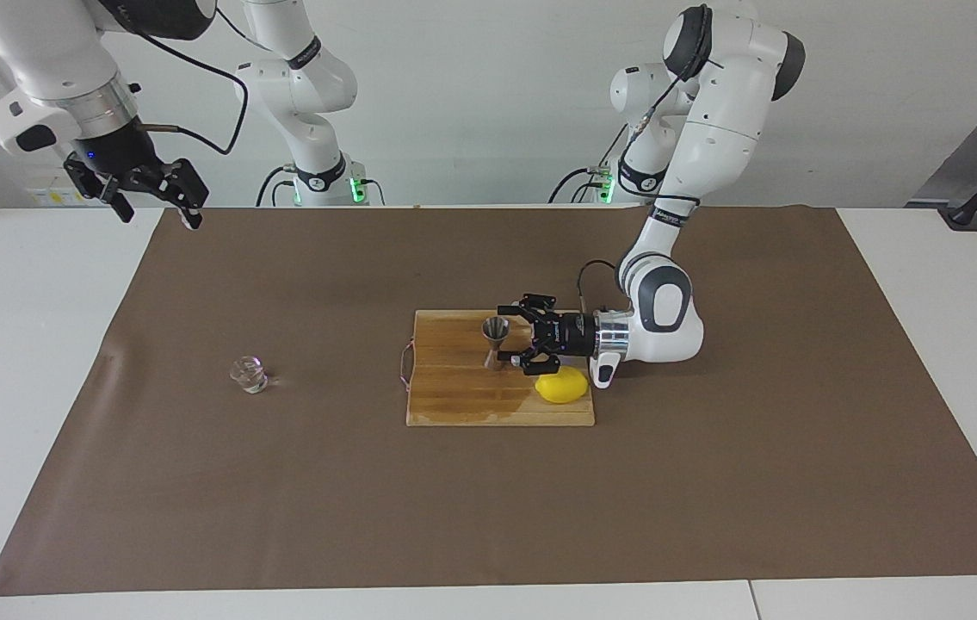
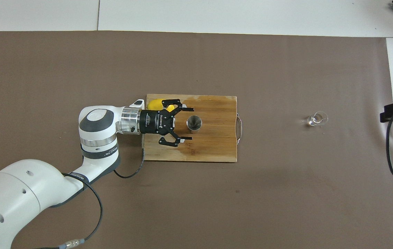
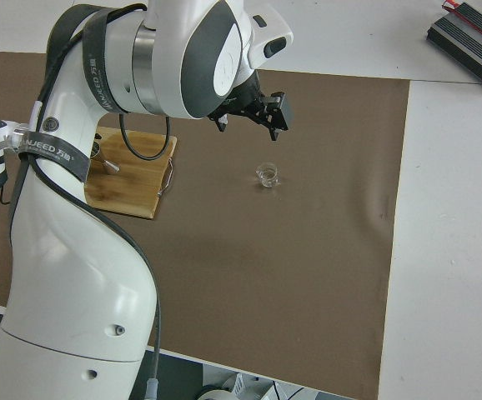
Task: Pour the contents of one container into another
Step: 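Set the metal cup down on the board and open the left gripper, then withdraw the left gripper while the right gripper moves toward the glass, then open the right gripper around the small clear glass, then close the right gripper on the clear glass, then lift the clear glass with the right gripper toward the metal cup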
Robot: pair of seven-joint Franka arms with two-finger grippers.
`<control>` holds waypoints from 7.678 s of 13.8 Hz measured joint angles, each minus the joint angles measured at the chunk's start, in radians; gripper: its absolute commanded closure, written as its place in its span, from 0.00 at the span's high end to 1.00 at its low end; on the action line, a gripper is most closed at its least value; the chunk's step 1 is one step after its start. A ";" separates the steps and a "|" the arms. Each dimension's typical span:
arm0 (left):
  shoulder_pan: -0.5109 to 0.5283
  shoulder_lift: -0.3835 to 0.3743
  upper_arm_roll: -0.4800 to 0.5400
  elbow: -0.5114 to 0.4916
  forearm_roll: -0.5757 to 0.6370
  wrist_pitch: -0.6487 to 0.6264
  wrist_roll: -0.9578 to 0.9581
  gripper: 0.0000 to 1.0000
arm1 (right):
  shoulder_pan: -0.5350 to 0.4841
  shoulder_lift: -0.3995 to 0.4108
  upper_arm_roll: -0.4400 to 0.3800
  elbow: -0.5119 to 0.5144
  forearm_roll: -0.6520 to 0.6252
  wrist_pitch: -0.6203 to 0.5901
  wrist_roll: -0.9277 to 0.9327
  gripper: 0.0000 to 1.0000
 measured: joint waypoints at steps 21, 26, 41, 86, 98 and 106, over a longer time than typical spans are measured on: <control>0.085 -0.378 0.167 0.275 0.938 -0.247 -0.093 1.00 | -0.049 -0.022 -0.015 -0.106 0.059 0.131 -0.310 1.00; 0.085 -0.467 0.177 0.299 1.207 -0.252 0.207 1.00 | -0.178 -0.077 -0.026 -0.368 0.253 0.351 -0.766 1.00; 0.040 -0.559 0.136 0.308 1.556 -0.121 0.692 1.00 | -0.358 0.301 -0.027 -0.438 1.006 0.371 -2.067 1.00; -0.031 -0.578 0.274 0.307 1.557 -0.226 0.611 1.00 | -0.340 0.554 0.005 -0.306 1.142 0.295 -2.348 0.16; -0.031 -0.578 0.274 0.307 1.557 -0.226 0.611 1.00 | -0.163 0.380 0.007 -0.268 1.150 0.366 -2.247 0.00; -0.031 -0.578 0.274 0.307 1.557 -0.226 0.611 1.00 | 0.102 0.334 0.012 -0.279 1.150 0.576 -2.017 0.00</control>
